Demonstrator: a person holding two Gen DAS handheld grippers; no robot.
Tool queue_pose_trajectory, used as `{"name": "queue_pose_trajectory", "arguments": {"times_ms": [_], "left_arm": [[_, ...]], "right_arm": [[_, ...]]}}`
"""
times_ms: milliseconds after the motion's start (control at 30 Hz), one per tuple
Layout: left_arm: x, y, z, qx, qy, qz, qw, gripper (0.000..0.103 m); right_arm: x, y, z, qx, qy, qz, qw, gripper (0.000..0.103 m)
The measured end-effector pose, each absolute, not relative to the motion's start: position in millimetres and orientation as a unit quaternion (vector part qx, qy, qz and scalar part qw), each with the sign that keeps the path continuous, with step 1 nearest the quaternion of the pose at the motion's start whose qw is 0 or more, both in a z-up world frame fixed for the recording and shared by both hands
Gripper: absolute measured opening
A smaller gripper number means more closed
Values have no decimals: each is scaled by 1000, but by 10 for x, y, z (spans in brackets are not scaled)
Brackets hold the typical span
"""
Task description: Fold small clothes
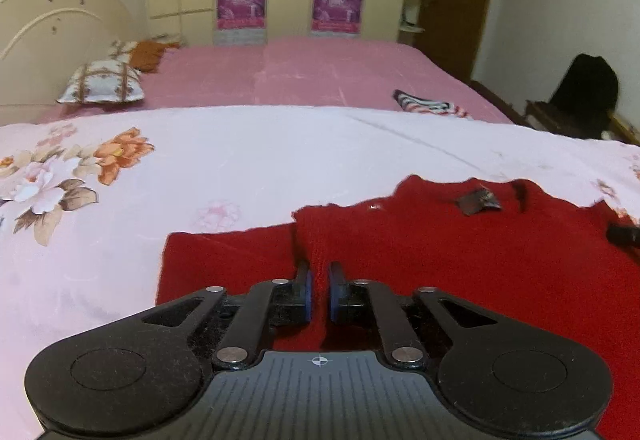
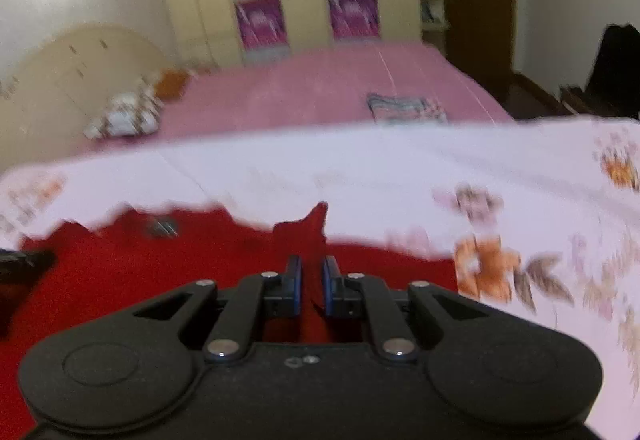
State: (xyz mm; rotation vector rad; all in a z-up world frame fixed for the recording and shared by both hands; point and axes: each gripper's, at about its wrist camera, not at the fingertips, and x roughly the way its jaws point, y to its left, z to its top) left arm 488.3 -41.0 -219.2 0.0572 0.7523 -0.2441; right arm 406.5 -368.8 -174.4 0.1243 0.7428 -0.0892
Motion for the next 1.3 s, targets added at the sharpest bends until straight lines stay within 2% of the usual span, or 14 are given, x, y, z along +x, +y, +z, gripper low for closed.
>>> {"name": "queue_pose_trajectory", "arguments": {"times_ms": [67, 100, 133, 167, 233, 333, 533, 633, 800, 1033, 1300], "left_arm": [[4868, -396, -2118, 26, 374, -112, 920, 37], [4847, -371, -2068, 21, 376, -108, 920, 68], [4799, -321, -1999, 11, 372, -98, 923, 90], [4720, -255, -1918, -6, 355, -90, 930, 93], [4624, -170, -1790, -27, 339, -103, 935, 93], [4543, -295, -1745, -22, 345, -139, 928, 93], [4637, -625, -2106, 3, 402, -130, 906, 93], [4547, -677, -2162, 43, 388, -129, 912, 94], [4410, -658, -2024, 35, 398, -115, 910, 94], [4185, -634, -1950, 42, 397, -124, 908, 94], [3919, -639, -2069, 81, 393, -118, 908, 94]], "right_arm": [[4032, -3704, -1767, 69, 361, -44, 929, 15], [4000, -3709, -1741, 72, 360, -46, 929, 21], [3960, -3700, -1678, 67, 351, -56, 932, 23], [3909, -3692, -1609, 61, 338, -63, 937, 24], [3804, -3674, -1473, 66, 316, -62, 945, 28], [3773, -3512, -1370, 61, 307, -23, 949, 28], [3953, -3114, -1566, 36, 346, 6, 938, 26], [3992, -3182, -1787, 9, 370, -24, 929, 29], [3840, -3316, -1689, 36, 365, -41, 930, 30], [3455, -3031, -1520, 31, 345, 0, 938, 32], [3141, -2843, -1704, 6, 370, -6, 929, 37]]}}
